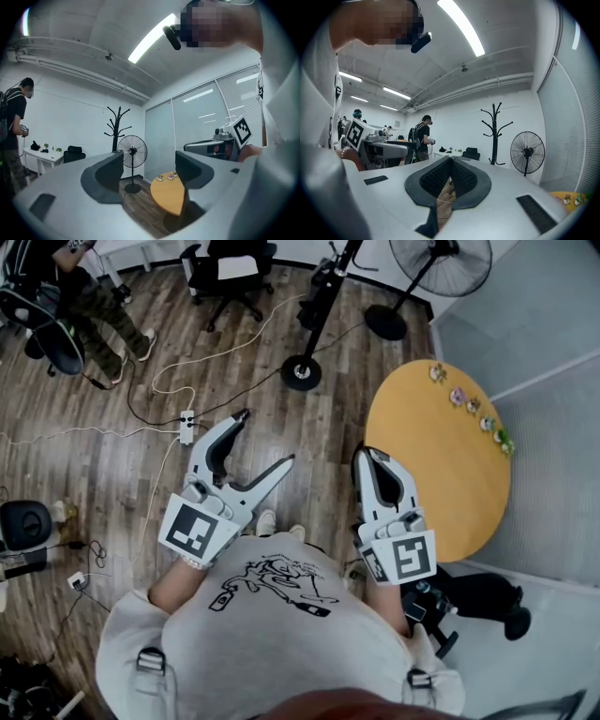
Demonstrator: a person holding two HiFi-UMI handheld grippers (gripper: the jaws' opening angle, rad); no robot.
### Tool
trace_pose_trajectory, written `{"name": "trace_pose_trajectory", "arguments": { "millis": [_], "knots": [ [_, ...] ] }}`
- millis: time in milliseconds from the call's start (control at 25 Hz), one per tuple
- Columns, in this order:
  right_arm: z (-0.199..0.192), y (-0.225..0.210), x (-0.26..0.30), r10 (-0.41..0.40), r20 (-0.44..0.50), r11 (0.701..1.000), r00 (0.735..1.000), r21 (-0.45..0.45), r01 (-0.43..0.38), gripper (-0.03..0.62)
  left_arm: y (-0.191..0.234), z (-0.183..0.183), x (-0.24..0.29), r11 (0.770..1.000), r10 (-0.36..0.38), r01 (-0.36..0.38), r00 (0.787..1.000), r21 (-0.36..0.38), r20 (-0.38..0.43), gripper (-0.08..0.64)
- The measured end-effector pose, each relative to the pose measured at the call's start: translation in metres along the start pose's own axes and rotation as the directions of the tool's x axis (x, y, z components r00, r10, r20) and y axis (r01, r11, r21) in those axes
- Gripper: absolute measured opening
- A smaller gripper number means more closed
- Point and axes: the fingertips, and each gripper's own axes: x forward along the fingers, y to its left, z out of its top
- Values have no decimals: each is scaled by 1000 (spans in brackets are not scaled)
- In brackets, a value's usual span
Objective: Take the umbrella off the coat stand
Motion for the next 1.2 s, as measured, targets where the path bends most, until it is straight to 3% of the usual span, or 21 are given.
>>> {"name": "trace_pose_trajectory", "arguments": {
  "millis": [560, 1200],
  "knots": [
    [-8, 27, 28, -6, -26, 1000, 1000, 6, 6, 15, 38, -12, -20, 1000, 3, -4, 1000, -16, -27, 342],
    [-17, 4, 47, -23, -20, 1000, 1000, 14, 23, 15, 56, -16, 8, 1000, -5, 4, 1000, -23, -29, 334]
  ]
}}
